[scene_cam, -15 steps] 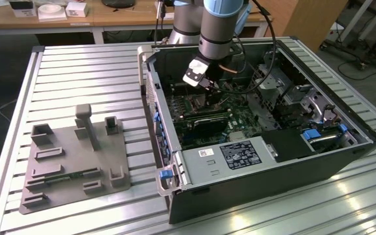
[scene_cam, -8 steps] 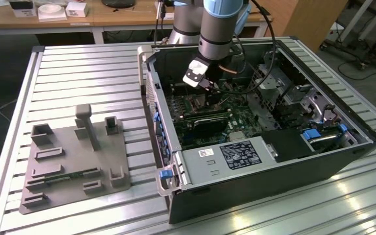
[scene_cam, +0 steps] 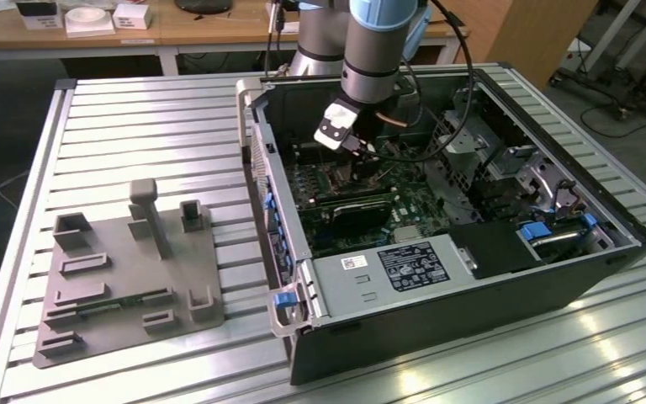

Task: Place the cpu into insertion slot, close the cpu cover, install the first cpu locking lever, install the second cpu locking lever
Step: 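Place the cpu into insertion slot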

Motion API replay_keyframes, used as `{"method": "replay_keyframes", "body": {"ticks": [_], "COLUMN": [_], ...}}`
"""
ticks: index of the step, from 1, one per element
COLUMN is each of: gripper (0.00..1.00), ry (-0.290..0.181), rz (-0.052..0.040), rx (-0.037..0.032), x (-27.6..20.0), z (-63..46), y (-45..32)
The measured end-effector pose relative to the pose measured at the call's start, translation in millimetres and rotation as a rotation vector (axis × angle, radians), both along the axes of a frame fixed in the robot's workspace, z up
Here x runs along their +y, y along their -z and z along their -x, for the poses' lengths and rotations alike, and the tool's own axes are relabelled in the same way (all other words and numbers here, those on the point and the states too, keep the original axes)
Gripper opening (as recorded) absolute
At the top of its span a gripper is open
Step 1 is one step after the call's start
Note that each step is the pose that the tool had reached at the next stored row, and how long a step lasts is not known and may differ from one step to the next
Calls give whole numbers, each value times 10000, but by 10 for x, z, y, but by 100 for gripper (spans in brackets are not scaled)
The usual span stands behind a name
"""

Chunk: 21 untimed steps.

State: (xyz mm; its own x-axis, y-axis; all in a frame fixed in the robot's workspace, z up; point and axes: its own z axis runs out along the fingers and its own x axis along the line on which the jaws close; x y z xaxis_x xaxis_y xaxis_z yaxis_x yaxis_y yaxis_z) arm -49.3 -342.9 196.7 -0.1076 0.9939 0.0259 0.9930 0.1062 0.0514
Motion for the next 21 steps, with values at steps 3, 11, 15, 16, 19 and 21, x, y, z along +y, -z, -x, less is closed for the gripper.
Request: {"method": "replay_keyframes", "body": {"ticks": [3,11,15,16,19,21], "gripper": [53,53,53,53,53,53], "ry": [0,328,747,745,801,945], "rz": [-3,-2,3,1,-1,3], "rx": [-2,-2,0,-2,-2,1], "x": [1,1,0,0,1,1], "z": [0,0,27,40,56,56], "y": [-3,-56,-48,-44,-32,-29]}}
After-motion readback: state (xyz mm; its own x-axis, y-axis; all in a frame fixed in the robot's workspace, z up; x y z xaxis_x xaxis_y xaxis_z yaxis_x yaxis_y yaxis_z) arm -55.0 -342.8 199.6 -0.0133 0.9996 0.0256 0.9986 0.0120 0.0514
